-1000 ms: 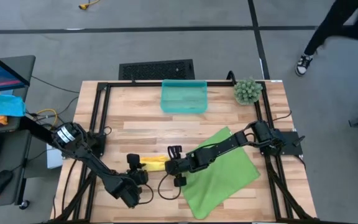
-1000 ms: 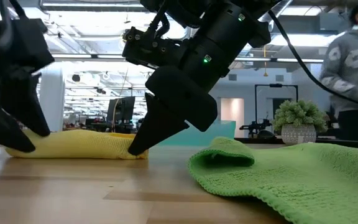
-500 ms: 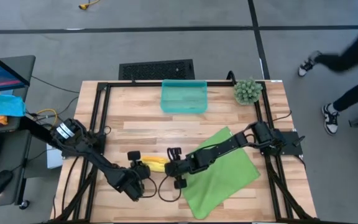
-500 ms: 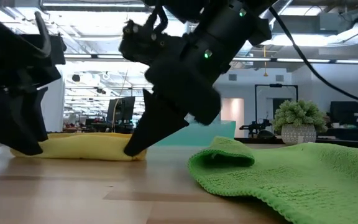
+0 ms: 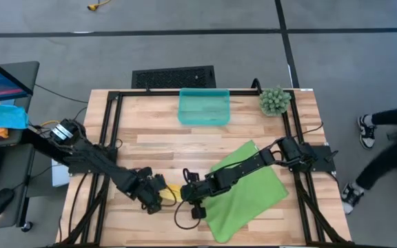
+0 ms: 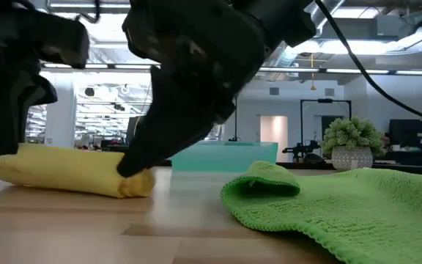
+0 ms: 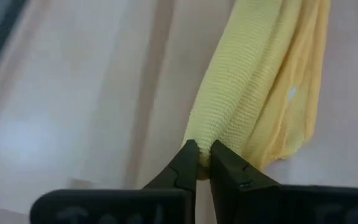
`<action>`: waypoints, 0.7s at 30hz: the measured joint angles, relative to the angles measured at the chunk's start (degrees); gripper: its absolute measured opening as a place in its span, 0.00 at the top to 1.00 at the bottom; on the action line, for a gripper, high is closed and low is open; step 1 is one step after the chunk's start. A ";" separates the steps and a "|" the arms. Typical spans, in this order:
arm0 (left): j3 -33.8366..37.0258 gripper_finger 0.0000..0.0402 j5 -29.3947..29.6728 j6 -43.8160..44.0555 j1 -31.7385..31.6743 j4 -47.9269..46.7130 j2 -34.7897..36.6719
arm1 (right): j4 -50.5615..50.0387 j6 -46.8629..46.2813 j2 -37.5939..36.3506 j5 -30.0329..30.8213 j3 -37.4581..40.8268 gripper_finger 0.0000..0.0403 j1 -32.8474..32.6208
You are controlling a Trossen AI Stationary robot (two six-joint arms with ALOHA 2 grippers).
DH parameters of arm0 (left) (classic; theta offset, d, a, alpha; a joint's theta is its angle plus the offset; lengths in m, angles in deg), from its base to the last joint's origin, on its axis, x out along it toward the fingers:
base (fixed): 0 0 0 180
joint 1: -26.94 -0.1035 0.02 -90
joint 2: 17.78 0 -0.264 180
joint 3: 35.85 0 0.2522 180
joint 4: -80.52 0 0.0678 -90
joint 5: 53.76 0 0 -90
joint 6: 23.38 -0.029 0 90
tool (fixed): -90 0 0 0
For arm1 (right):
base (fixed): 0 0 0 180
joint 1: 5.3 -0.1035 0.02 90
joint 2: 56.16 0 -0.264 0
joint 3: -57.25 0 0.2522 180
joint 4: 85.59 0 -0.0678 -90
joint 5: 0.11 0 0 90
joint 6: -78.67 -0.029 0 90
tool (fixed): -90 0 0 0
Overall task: Roll microfiber towels into tight, uniform cylinder then place into a basket
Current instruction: Roll the yellow microfiber towel
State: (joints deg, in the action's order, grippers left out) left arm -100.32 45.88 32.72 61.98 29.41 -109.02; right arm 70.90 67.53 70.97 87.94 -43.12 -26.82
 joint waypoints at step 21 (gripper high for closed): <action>-0.09 0.96 -20.29 0.40 -18.84 -2.25 -1.13 | 7.06 -21.59 -0.09 -3.20 0.02 0.89 0.84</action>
State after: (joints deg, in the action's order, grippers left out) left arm -100.42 25.59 33.11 43.13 27.16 -110.15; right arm 77.96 45.94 70.88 84.74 -43.10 -25.98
